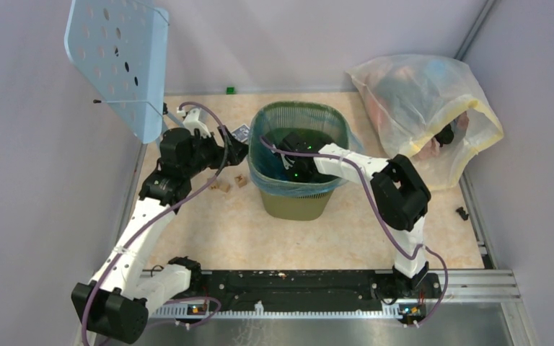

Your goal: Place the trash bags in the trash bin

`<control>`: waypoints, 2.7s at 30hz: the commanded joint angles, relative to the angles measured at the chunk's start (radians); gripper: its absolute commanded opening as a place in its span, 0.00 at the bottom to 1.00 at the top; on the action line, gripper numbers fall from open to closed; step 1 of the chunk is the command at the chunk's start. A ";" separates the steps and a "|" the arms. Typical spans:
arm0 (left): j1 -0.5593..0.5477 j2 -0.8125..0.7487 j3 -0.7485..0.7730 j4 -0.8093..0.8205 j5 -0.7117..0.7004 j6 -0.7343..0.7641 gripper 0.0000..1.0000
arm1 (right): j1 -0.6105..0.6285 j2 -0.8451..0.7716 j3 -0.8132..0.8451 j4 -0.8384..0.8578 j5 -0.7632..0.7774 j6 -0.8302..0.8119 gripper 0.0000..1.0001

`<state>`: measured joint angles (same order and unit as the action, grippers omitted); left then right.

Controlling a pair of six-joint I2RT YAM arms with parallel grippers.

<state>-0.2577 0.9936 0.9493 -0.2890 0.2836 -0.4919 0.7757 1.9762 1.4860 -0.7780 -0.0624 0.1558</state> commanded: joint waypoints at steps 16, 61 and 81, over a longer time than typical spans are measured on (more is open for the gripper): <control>0.001 0.044 0.017 0.046 0.018 0.004 0.88 | 0.016 -0.163 0.199 -0.121 0.051 0.017 0.00; 0.000 -0.618 -0.520 0.249 0.330 0.019 0.99 | 0.016 -1.569 -0.968 0.675 0.059 0.090 0.90; -0.082 -0.337 -0.811 0.875 0.214 -0.042 0.99 | 0.017 -1.297 -1.272 1.304 0.037 0.103 0.90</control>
<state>-0.3103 0.5812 0.1505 0.3428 0.5480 -0.5636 0.7853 0.6159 0.2031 0.3523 -0.0200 0.2810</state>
